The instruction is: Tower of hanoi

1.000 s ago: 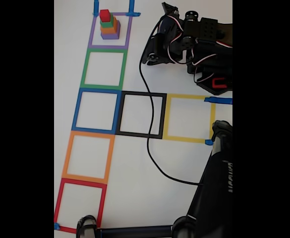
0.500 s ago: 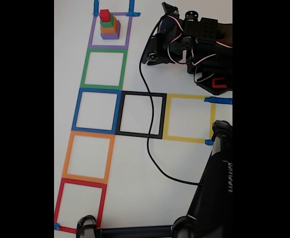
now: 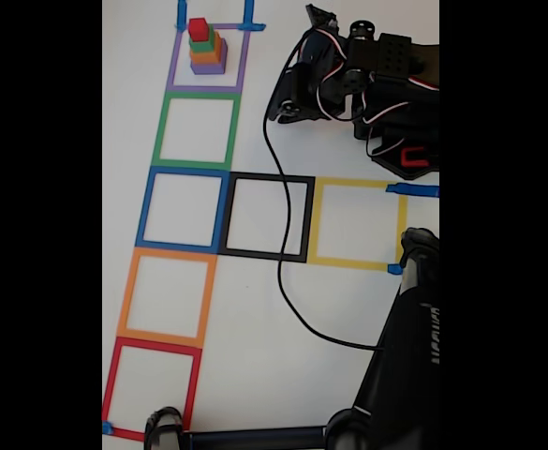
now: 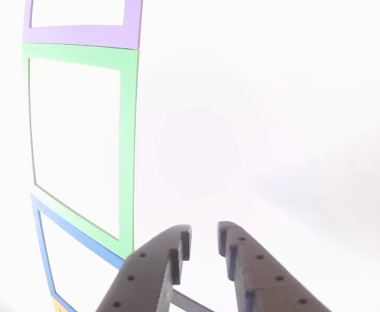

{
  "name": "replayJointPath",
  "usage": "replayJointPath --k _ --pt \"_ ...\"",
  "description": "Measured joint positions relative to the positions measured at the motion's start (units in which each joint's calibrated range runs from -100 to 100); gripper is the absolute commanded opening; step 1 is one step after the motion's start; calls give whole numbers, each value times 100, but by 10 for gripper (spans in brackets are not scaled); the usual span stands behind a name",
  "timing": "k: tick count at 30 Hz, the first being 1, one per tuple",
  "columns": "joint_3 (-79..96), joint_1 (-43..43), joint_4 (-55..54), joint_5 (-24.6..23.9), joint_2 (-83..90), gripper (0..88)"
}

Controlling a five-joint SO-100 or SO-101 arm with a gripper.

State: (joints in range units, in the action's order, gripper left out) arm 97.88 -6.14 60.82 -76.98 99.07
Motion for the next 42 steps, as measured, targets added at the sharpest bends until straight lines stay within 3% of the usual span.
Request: replayJointPath --k 10,21,24,28,34,37,42 --pt "0 -35 0 0 0 2" --pt "0 70 -185 719 0 2" --pt "27 257 -282 1745 0 0" --pt "62 515 -524 2140 0 0" --pt "-496 737 -629 3795 -194 0" --pt "-1434 761 -395 5090 -633 0" --pt "-3692 94 701 7860 -1832 0"
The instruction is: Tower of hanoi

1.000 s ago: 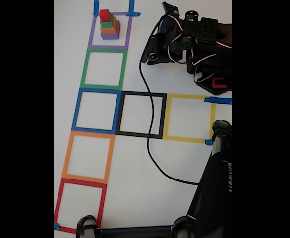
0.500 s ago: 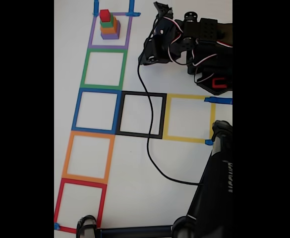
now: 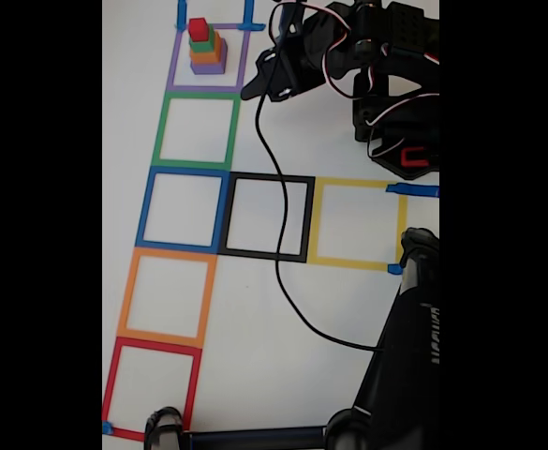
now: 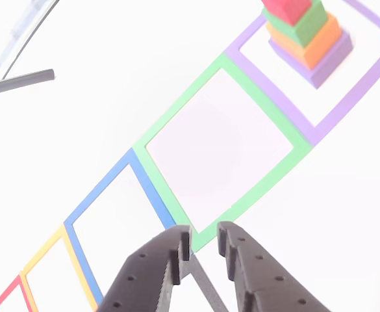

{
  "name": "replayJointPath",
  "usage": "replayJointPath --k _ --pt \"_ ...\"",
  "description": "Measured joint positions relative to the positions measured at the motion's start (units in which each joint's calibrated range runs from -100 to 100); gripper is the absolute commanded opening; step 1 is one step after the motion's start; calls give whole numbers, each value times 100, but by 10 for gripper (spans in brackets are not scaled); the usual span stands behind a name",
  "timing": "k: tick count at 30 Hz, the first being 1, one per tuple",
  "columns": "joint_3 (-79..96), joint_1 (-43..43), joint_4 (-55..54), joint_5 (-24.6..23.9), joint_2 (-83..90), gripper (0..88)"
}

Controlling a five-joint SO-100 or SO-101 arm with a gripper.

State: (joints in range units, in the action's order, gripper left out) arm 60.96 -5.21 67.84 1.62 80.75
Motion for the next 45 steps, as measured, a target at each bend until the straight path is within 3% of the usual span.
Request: replayJointPath --k 5,10,12,15,19,24,26,28,33,38,45 --pt "-1877 -1182 580 3058 -810 1" --pt "-2815 -2118 677 7824 -886 0" --pt "-3090 -2376 830 8633 -886 0" --pt "-3373 -2715 1024 9406 -886 0" --pt "-3524 -2914 1201 9712 -878 34" --pt "-3364 -3335 1161 9766 -853 216" --pt "-3152 -3347 1040 9766 -853 361" --pt "-2966 -3499 935 9838 -853 424" --pt "-2063 -3733 202 9838 -709 456" --pt "-629 -3839 -1217 9838 -304 391" --pt "292 -4037 -2773 9838 -760 379"
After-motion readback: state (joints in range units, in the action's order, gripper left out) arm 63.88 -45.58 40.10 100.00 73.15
